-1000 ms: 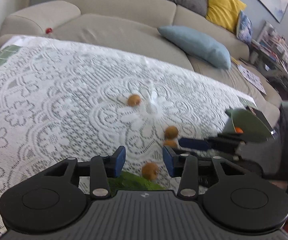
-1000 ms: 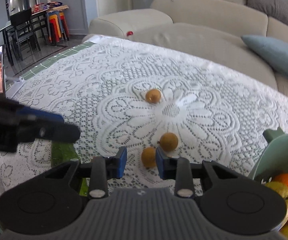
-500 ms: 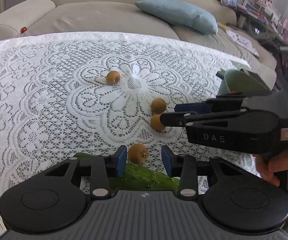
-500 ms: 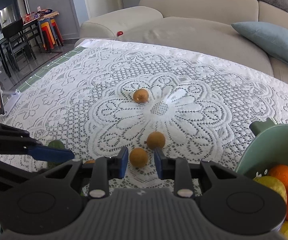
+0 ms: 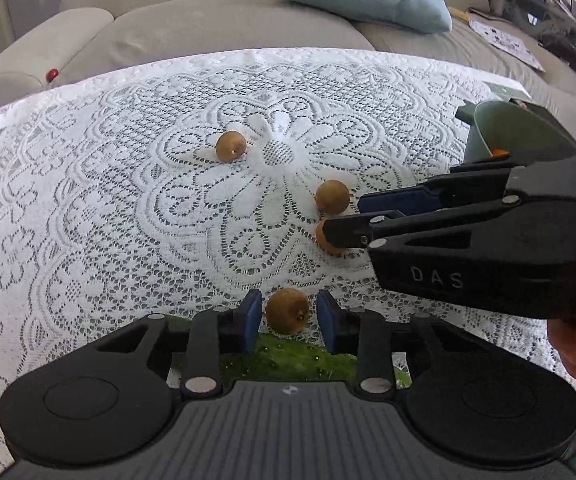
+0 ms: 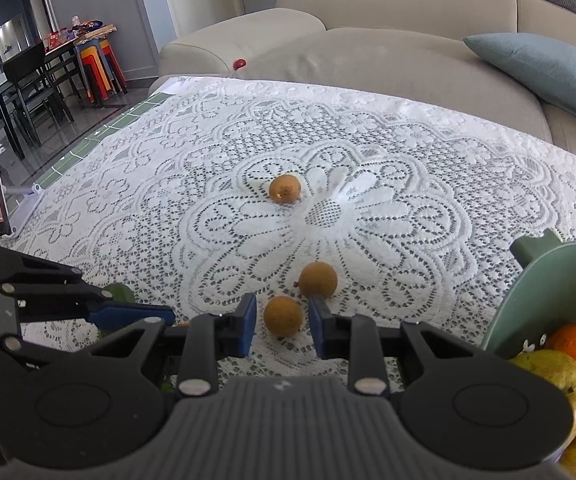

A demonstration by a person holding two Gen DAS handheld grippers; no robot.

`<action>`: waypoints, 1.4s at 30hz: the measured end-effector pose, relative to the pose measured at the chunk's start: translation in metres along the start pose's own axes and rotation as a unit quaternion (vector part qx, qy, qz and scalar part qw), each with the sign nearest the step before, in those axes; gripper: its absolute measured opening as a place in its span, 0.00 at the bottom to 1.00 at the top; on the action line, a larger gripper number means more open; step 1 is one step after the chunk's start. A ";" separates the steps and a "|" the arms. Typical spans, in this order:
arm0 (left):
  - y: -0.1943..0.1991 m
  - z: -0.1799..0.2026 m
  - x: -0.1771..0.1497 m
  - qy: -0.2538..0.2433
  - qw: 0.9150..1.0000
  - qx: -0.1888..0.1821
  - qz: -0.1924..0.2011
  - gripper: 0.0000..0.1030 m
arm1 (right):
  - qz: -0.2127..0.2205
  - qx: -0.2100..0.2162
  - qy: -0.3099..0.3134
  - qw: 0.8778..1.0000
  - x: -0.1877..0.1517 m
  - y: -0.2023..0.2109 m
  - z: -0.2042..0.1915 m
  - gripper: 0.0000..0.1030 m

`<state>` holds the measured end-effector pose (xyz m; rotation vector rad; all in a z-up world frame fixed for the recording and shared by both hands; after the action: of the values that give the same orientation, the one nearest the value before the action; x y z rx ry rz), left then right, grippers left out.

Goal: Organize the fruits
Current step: 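Grasp a brown kiwi with the left tool while the right tool grasps another kiwi, then carry both kiwis over the green colander and lower them in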

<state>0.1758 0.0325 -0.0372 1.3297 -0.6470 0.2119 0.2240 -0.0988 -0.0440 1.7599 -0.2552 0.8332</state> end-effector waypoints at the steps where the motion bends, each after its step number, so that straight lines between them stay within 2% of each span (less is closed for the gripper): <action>1: -0.001 0.001 0.000 -0.003 1.000 0.002 0.000 0.33 | -0.002 0.001 -0.002 1.000 0.000 -0.001 0.000 0.24; 5: -0.003 0.005 0.000 -0.014 1.000 0.016 0.001 0.24 | -0.010 0.011 -0.010 1.000 0.000 -0.006 -0.003 0.24; 8: -0.001 0.000 0.001 0.005 1.000 0.008 0.004 0.24 | -0.012 0.008 -0.013 1.000 0.000 -0.008 -0.005 0.24; 15: 0.004 -0.017 0.005 0.046 0.998 0.015 0.028 0.24 | -0.018 -0.002 -0.037 0.999 0.005 -0.015 0.000 0.25; 19: -0.001 -0.018 0.005 0.041 0.999 0.023 0.026 0.24 | -0.024 -0.009 -0.036 0.999 0.006 -0.020 -0.001 0.26; 26: -0.006 -0.010 0.001 0.003 0.999 0.040 0.010 0.27 | -0.042 -0.013 -0.032 0.999 0.004 -0.028 -0.004 0.27; 32: -0.006 -0.011 0.001 0.002 0.999 0.039 0.011 0.26 | -0.040 -0.012 -0.038 0.998 0.005 -0.030 -0.002 0.25; 34: -0.006 -0.012 0.002 0.007 0.999 0.038 0.013 0.26 | -0.041 -0.010 -0.038 0.998 0.005 -0.030 -0.002 0.19; 42: 0.007 -0.022 0.001 0.054 0.997 0.037 0.032 0.26 | -0.023 0.004 -0.042 0.999 0.006 -0.016 -0.002 0.19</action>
<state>0.1798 0.0548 -0.0327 1.3604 -0.5965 0.3609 0.2364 -0.0901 -0.0519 1.8047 -0.2650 0.7289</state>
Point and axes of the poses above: each gripper's, at about its wrist camera, not at the fingertips, and y roughly against the way its jaws point, z to its right, x to its top, the point moved 2 cm from there along -y, roughly the way its jaws point, and after that the axes turned 5 degrees about -x, right-handed, at the moved point
